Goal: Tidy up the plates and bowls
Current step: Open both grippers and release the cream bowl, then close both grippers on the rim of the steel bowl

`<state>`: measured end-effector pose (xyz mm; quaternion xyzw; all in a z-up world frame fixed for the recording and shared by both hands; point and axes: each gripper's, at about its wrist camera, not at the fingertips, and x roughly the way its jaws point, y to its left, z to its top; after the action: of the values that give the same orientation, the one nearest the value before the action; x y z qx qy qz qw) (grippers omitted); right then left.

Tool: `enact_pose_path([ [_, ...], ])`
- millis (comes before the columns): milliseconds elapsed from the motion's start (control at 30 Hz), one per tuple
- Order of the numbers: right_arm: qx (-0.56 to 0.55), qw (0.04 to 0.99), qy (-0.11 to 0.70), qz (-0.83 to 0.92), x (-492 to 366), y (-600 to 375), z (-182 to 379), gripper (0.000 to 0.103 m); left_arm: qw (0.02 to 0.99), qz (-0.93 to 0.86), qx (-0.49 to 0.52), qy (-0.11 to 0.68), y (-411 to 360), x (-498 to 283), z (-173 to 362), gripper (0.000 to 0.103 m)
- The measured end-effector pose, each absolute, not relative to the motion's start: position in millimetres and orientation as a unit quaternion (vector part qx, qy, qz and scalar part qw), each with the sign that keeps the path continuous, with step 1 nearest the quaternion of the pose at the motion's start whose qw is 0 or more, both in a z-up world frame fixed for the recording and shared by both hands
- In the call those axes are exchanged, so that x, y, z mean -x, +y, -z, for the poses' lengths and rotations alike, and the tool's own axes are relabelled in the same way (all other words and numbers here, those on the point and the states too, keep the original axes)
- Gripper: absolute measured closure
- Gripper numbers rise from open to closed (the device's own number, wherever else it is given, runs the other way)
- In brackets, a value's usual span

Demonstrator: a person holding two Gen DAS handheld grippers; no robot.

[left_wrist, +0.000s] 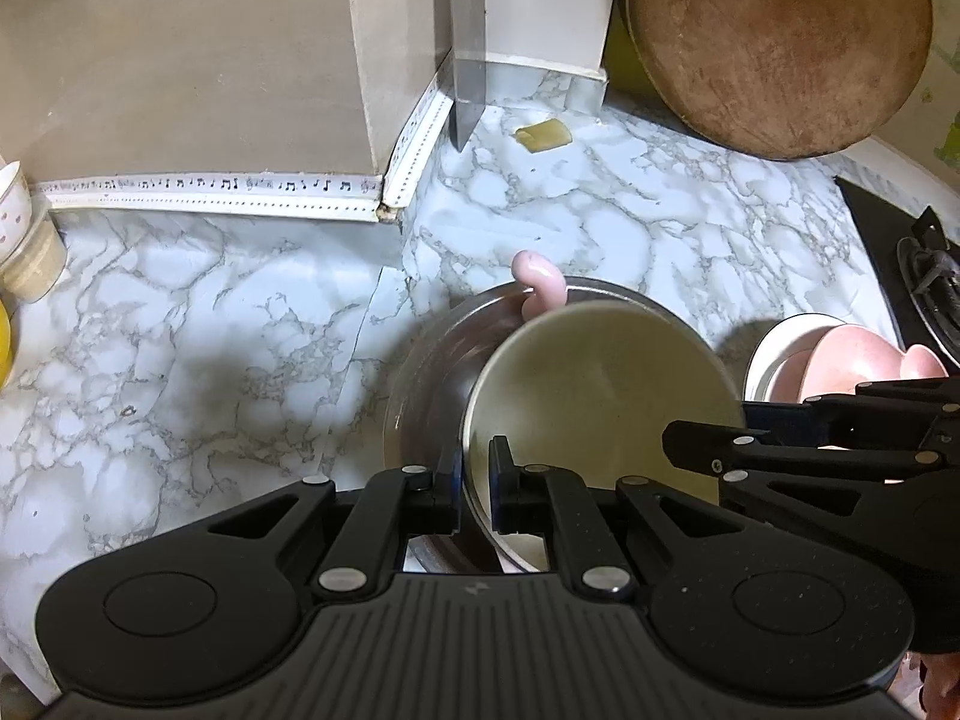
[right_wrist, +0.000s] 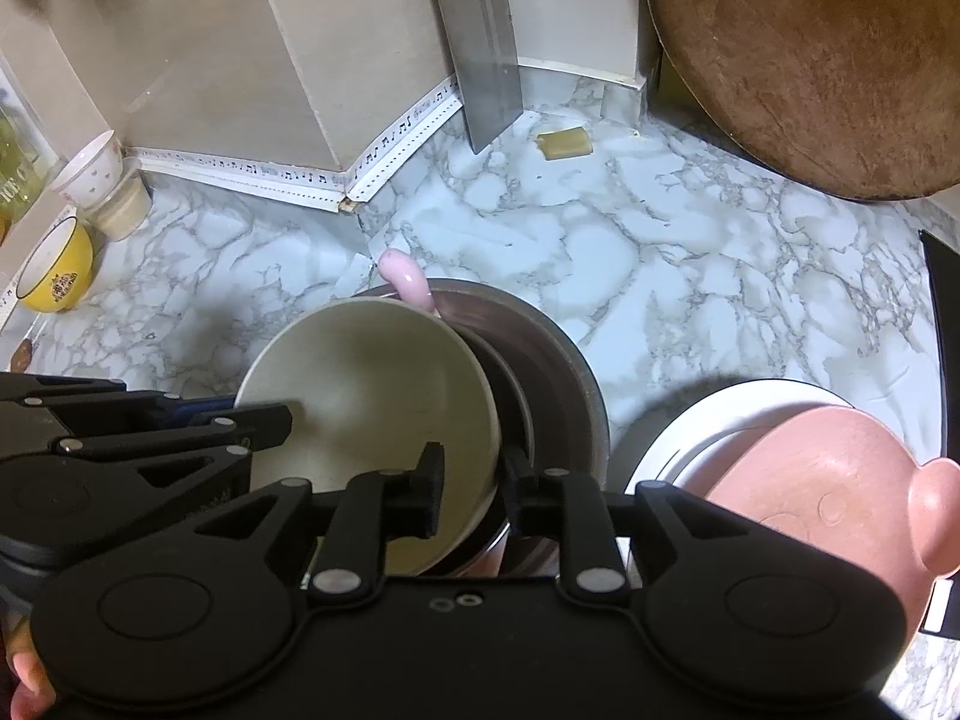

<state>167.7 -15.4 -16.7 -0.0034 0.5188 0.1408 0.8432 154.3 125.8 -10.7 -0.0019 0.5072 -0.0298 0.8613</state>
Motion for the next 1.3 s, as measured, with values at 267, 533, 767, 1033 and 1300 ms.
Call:
enact_pose_path([
  [267, -0.009, 0.849, 0.506, -0.148, -164.0, -22.3, 3.3, 0.072, 0.867, 0.051, 0.018, 0.495, 129.0, -148.2, 0.3, 0.095],
  [533, -0.018, 0.857, 0.490, -0.159, -154.6, -35.3, -15.4, 0.062, 0.878, 0.065, 0.033, 0.473, 137.1, -134.7, -14.3, 0.061],
  [767, -0.025, 0.864, 0.475, -0.164, -146.6, -53.1, -24.6, 0.049, 0.883, 0.055, 0.054, 0.462, 151.9, -125.8, -20.3, 0.047],
  [1033, -0.020, 0.868, 0.463, -0.180, -146.6, -70.2, -22.2, 0.020, 0.883, 0.043, 0.065, 0.463, 165.8, -117.4, -15.0, 0.036],
  [1300, -0.019, 0.858, 0.477, -0.190, -165.5, -80.0, -7.5, 0.010, 0.878, 0.026, 0.085, 0.470, 177.2, -113.3, 3.6, 0.033],
])
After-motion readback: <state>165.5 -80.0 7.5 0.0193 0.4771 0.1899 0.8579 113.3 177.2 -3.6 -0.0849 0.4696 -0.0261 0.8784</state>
